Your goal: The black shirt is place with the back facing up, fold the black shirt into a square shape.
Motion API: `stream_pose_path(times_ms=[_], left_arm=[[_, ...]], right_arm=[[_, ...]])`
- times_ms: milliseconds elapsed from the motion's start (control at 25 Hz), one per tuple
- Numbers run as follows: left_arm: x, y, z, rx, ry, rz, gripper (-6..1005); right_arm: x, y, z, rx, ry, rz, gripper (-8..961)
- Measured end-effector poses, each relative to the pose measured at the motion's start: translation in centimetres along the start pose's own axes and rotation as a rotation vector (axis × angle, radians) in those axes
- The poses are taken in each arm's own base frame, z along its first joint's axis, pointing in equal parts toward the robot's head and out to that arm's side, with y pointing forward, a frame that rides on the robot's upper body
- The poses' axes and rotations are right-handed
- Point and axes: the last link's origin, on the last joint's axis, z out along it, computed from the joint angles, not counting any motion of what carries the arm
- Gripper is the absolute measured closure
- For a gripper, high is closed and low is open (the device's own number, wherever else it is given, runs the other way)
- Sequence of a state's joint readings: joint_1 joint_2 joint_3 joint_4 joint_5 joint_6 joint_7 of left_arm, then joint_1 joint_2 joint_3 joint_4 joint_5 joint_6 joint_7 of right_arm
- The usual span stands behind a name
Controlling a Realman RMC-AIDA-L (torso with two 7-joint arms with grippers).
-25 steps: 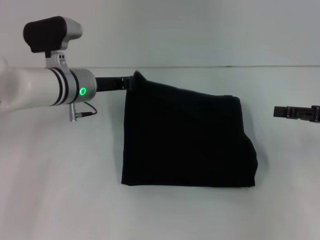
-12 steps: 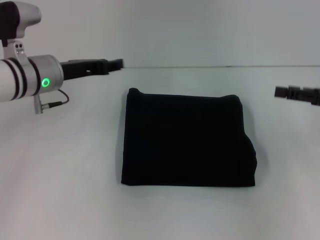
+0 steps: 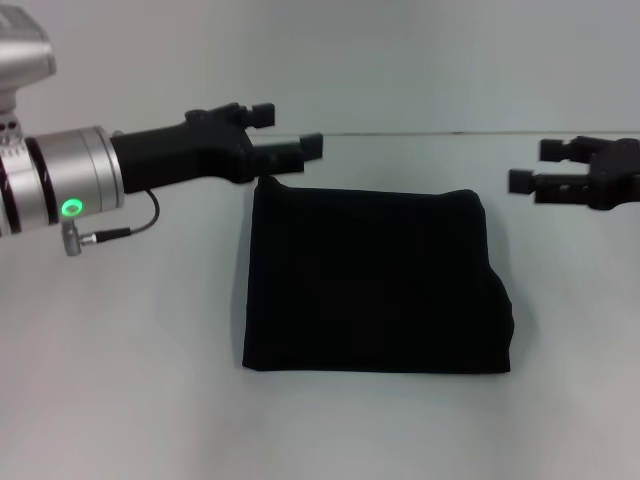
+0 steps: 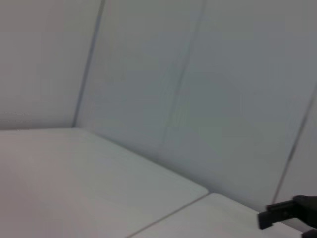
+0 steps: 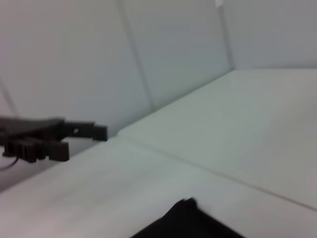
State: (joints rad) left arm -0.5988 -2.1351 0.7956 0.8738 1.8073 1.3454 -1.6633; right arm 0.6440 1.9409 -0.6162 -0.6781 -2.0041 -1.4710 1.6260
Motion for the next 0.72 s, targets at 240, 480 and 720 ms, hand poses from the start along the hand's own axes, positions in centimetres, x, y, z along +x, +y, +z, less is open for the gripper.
stream_pose_path(times_ms=[240, 480, 720], left_arm=[[-1.3, 1.0, -0.3, -0.085, -0.088, 0.130, 51], [-2.1, 0.8, -0.4, -0.103, -0.214, 0.187, 50], [-2.6, 1.1, -0.1, -0.132, -0.292, 0.192, 50]], right_arm=[[-0.7, 1.0, 1.2, -0.011, 0.132, -0.135, 30], [-1.0, 1.2, 2.7, 0.006, 0.234, -0.181, 29], [-0.6, 1.6, 4.1, 0.021, 0.278, -0.201, 34]])
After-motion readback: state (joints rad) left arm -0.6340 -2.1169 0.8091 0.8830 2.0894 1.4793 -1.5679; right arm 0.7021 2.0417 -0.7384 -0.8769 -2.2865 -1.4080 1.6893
